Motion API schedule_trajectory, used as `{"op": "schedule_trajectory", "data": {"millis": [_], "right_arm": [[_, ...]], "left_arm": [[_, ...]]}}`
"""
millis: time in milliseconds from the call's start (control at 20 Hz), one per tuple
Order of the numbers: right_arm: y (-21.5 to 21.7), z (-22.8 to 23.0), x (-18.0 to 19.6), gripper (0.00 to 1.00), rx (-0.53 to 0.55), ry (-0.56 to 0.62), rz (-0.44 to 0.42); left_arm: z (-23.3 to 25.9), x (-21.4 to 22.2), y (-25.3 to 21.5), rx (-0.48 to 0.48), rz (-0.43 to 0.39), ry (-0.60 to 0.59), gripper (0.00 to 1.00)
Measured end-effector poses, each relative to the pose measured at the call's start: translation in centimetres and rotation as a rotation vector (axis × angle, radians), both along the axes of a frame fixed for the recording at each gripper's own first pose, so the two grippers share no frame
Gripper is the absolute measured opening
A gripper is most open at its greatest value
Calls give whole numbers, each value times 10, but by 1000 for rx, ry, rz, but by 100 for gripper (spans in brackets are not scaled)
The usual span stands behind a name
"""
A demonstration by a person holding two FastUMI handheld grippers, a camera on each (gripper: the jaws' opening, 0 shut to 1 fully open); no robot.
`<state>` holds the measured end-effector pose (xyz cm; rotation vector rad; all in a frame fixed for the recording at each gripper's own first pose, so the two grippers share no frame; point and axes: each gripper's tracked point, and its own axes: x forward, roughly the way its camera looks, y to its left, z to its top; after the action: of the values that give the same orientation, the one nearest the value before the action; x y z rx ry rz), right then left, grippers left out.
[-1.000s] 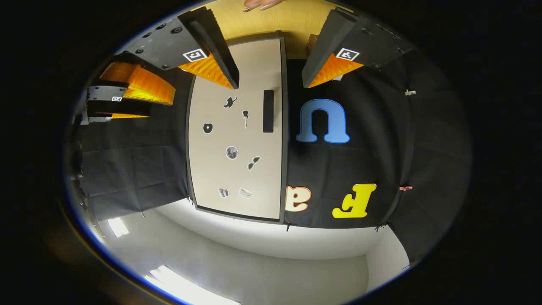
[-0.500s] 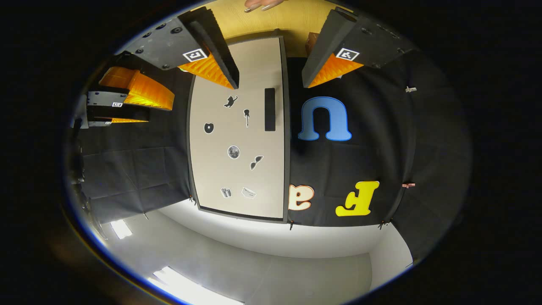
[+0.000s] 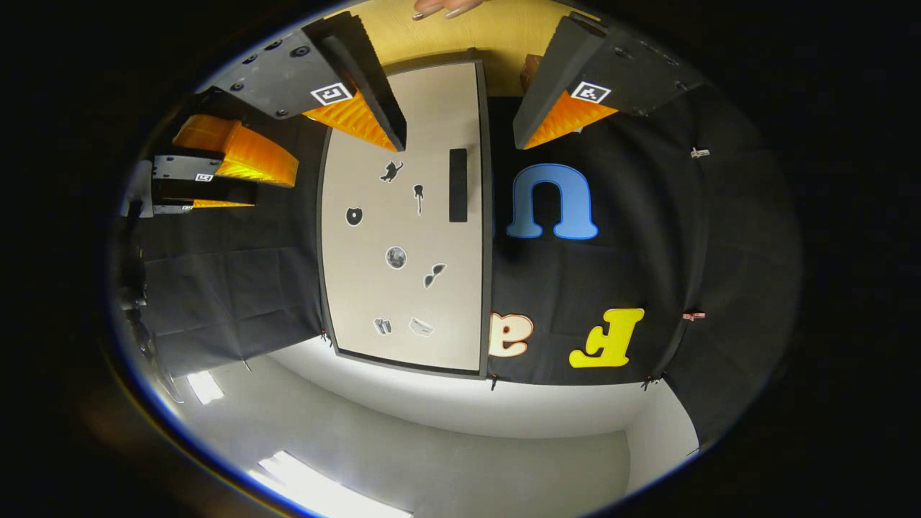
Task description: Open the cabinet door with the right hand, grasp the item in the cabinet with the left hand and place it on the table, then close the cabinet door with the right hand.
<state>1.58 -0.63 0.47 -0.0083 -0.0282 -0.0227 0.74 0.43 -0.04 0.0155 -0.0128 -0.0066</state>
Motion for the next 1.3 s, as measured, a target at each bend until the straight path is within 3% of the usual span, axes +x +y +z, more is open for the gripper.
{"op": "schedule_trajectory", "data": {"millis": [400,750,950,1300], "right_arm": [[34,3,37,97,-2,-34,30],[78,-5,101,97,33,-57,75],[101,-14,145,97,19,-59,100],[104,-44,204,96,-6,-25,54]], "left_arm": [[-3,-9,42,-21,60,-2,94],[-14,-19,80,-53,87,33,94],[-18,-29,105,-70,149,58,94],[-20,-35,149,-60,292,48,95]]}}
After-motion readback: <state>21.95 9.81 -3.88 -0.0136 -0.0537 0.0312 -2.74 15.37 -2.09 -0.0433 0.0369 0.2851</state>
